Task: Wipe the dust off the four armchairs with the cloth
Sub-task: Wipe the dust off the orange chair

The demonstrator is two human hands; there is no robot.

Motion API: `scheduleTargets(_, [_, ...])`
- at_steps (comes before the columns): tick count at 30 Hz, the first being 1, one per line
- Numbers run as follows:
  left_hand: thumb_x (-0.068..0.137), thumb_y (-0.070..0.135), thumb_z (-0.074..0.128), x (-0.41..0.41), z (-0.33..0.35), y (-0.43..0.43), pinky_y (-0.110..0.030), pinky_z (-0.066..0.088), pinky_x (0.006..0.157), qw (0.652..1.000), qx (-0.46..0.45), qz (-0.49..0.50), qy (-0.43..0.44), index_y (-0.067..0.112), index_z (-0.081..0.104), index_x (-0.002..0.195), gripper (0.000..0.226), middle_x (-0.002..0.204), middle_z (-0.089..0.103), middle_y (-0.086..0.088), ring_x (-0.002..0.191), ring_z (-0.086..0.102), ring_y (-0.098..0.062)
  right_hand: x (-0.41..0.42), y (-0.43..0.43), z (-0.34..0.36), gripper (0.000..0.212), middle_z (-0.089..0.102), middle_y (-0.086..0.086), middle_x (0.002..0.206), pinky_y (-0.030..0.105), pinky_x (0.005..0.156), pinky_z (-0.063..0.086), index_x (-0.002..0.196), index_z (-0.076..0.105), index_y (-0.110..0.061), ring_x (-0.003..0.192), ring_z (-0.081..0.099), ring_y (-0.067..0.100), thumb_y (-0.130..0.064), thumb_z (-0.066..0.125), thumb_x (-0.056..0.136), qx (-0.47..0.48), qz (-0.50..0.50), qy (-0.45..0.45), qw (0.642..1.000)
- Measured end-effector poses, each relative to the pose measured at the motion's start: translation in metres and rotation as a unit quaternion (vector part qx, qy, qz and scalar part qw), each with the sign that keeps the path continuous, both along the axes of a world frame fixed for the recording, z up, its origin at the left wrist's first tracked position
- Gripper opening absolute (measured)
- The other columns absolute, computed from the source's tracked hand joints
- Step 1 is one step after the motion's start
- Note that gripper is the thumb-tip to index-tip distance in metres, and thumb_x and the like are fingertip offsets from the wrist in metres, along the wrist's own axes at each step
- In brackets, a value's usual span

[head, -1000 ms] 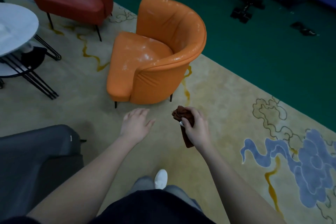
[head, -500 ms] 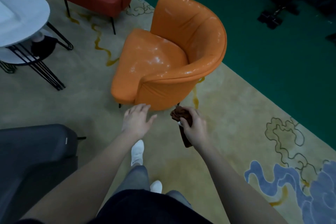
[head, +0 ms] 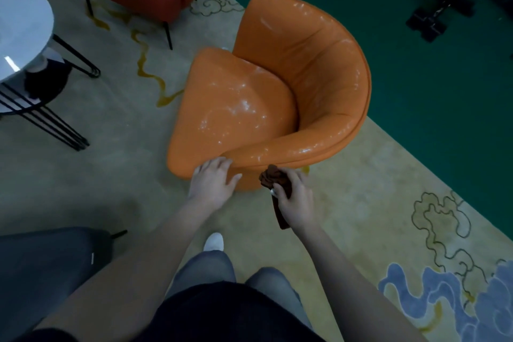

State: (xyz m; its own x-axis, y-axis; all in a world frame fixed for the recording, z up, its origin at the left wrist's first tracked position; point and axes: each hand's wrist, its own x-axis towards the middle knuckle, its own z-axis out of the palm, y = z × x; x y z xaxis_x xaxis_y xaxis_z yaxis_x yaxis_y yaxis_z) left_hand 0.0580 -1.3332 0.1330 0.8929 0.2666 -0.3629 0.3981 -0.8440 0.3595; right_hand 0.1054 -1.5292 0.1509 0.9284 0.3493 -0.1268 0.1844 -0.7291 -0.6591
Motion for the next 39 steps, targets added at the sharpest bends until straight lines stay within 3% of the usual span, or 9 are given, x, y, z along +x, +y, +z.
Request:
scheduleTargets(8, [0.102,0.049,0.039,0.037,-0.036,0.015,-0.035,0.025,0.112,0.999,-0.016,0.009,0.026,0.020,0.039,0.149,0.055,0.152,0.040,-0.001,0.140,0.035,-0.021,0.051,0.024,-0.027,0.038,0.057,0.015,0.119,0.021,0.086,0.034,0.127,0.060,-0.006,0.108,0.056,0.034,-0.005,0.065,0.089,-0.014,-0.016,-0.004,1.000])
scheduleTargets(13, [0.101,0.049,0.042,0.050,-0.066,0.016,-0.034,0.027,0.106,0.998,-0.029,0.042,0.032,0.020,0.041,0.148,0.055,0.150,0.043,-0.001,0.137,0.038,-0.022,0.078,0.049,-0.056,0.040,0.057,0.016,0.115,0.034,0.094,0.040,0.127,0.061,-0.007,0.107,0.054,0.035,-0.011,0.062,0.087,-0.013,0.012,-0.020,1.000])
scheduleTargets(18, [0.100,0.047,0.044,0.057,-0.092,0.010,-0.034,0.029,0.105,0.994,-0.032,0.098,0.036,0.020,0.043,0.147,0.054,0.149,0.044,-0.001,0.135,0.041,-0.023,0.085,0.084,-0.090,0.040,0.056,0.016,0.118,0.040,0.095,0.043,0.127,0.060,-0.007,0.108,0.053,0.036,-0.005,0.065,0.087,-0.022,0.065,-0.036,0.997])
scheduleTargets(22, [0.097,0.039,0.056,0.061,-0.106,0.002,-0.038,0.037,0.102,0.988,-0.065,0.137,0.020,0.010,0.052,0.139,0.051,0.141,0.052,-0.008,0.129,0.048,-0.031,0.085,0.090,-0.112,0.036,0.057,0.019,0.115,0.050,0.088,0.049,0.121,0.063,-0.005,0.102,0.054,0.039,-0.002,0.066,0.085,-0.063,0.107,-0.069,0.990])
scheduleTargets(26, [0.090,0.038,0.062,0.059,-0.118,-0.007,-0.046,0.049,0.086,0.975,-0.099,0.198,-0.028,0.001,0.064,0.122,0.049,0.123,0.060,-0.018,0.107,0.061,-0.041,0.092,0.081,-0.117,0.034,0.059,0.019,0.107,0.047,0.079,0.050,0.111,0.067,-0.005,0.091,0.055,0.040,0.002,0.069,0.078,-0.085,0.124,-0.105,0.983])
scheduleTargets(32, [0.092,0.046,0.061,0.068,-0.122,-0.013,-0.042,0.040,0.102,0.964,-0.124,0.233,-0.012,0.003,0.050,0.137,0.062,0.138,0.045,-0.014,0.126,0.047,-0.034,0.121,0.037,-0.118,0.038,0.059,0.021,0.108,0.051,0.083,0.051,0.113,0.067,-0.004,0.092,0.055,0.043,0.005,0.067,0.076,-0.104,0.061,-0.131,0.984])
scheduleTargets(36, [0.087,0.042,0.070,0.071,-0.123,-0.021,-0.045,0.043,0.099,0.952,-0.139,0.271,-0.040,-0.002,0.055,0.130,0.064,0.129,0.049,-0.018,0.120,0.051,-0.037,0.123,0.044,-0.117,0.036,0.058,0.022,0.108,0.048,0.087,0.048,0.113,0.066,-0.002,0.096,0.055,0.043,0.004,0.065,0.077,-0.076,0.009,-0.126,0.989])
scheduleTargets(39, [0.083,0.040,0.075,0.070,-0.127,-0.024,-0.046,0.047,0.092,0.947,-0.134,0.286,-0.067,-0.004,0.058,0.124,0.063,0.120,0.053,-0.018,0.112,0.056,-0.039,0.111,0.061,-0.117,0.036,0.058,0.022,0.109,0.048,0.085,0.048,0.114,0.066,-0.003,0.096,0.055,0.041,-0.004,0.059,0.079,-0.063,0.057,-0.133,0.987])
